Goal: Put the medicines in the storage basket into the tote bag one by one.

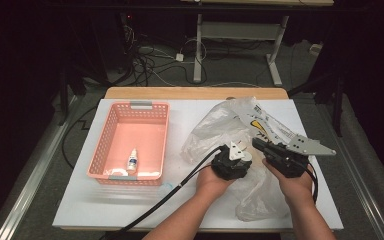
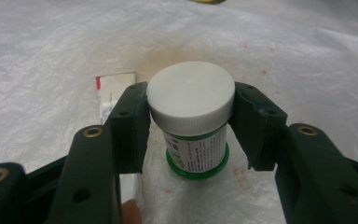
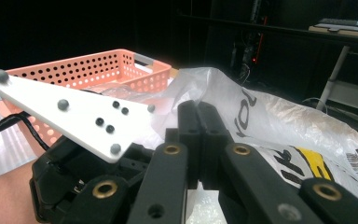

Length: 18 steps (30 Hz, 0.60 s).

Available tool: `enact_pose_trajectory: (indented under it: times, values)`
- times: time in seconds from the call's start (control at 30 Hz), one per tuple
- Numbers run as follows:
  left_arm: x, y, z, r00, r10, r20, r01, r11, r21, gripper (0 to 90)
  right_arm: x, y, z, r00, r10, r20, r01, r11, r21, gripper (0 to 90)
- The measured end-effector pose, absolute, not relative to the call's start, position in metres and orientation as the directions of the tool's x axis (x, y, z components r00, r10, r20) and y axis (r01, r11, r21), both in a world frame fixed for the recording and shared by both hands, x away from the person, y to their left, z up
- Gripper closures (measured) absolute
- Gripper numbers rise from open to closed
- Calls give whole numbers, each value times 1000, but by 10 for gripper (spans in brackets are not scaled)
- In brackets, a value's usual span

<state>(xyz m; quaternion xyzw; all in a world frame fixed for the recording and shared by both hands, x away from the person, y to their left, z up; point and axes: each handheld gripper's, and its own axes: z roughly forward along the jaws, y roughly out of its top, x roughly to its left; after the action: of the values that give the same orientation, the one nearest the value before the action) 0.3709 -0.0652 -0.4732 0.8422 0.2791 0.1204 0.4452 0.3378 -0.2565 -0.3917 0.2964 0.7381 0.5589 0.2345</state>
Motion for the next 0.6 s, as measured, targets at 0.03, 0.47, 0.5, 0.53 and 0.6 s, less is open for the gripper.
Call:
enact_pose_trajectory:
  times: [0.03, 0.47, 0.5, 0.53, 0.6]
  values:
    - [371, -65, -474, 814, 579, -52, 367, -443, 818, 479, 338, -256, -392, -714, 700, -12, 178, 198, 964, 900]
    - [363, -51, -467, 822, 559, -106, 402, -439, 804, 311, 337, -256, -393, -719, 695, -10, 181, 201, 963, 900]
    - [361, -49, -467, 824, 555, -116, 407, -437, 802, 301, 336, -256, -393, -718, 696, -9, 183, 201, 962, 900]
    - [359, -47, -466, 826, 550, -124, 411, -436, 801, 291, 336, -256, -393, -718, 696, -10, 183, 202, 962, 900]
    - [356, -42, -466, 826, 546, -142, 419, -425, 802, 264, 336, -255, -392, -716, 698, -11, 181, 201, 963, 900]
